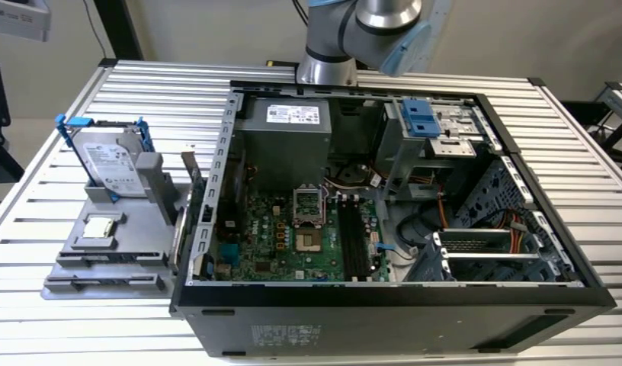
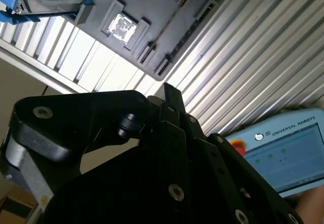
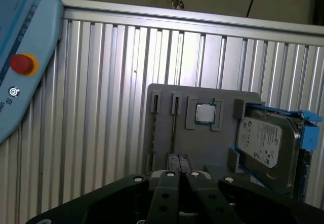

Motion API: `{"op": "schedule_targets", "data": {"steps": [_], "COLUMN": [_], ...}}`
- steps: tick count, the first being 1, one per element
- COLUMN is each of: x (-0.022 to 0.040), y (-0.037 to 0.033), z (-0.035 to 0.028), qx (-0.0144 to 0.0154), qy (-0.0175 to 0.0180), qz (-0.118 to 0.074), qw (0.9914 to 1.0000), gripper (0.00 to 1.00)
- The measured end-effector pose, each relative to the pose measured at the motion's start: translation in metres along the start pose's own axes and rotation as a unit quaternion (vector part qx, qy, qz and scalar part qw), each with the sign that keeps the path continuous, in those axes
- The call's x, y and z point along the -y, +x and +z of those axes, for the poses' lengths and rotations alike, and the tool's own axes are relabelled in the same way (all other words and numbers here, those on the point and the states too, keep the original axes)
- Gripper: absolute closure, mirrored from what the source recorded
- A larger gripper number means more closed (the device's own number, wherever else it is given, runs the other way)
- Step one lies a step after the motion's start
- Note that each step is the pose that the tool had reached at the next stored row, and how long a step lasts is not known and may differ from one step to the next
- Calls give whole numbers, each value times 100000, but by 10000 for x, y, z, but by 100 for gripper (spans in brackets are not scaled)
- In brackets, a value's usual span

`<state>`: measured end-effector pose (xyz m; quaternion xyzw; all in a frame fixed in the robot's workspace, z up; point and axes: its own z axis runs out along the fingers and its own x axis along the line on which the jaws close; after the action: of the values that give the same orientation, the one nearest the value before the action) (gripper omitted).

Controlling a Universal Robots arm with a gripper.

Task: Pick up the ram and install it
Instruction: 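Pick up the ram and move it above insertion slot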

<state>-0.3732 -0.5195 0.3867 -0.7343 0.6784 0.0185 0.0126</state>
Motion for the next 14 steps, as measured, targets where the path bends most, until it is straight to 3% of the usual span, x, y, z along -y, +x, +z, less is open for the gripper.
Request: {"op": "schedule_targets", "data": {"steps": [4, 5, 14], "x": [0, 0, 0], "y": [0, 0, 0], "z": [0, 0, 0], "qx": [6, 4, 10], "qy": [3, 3, 3], "qz": [-2, 1, 0], "qw": [100000, 100000, 100000], "gripper": [100, 0, 0]}}
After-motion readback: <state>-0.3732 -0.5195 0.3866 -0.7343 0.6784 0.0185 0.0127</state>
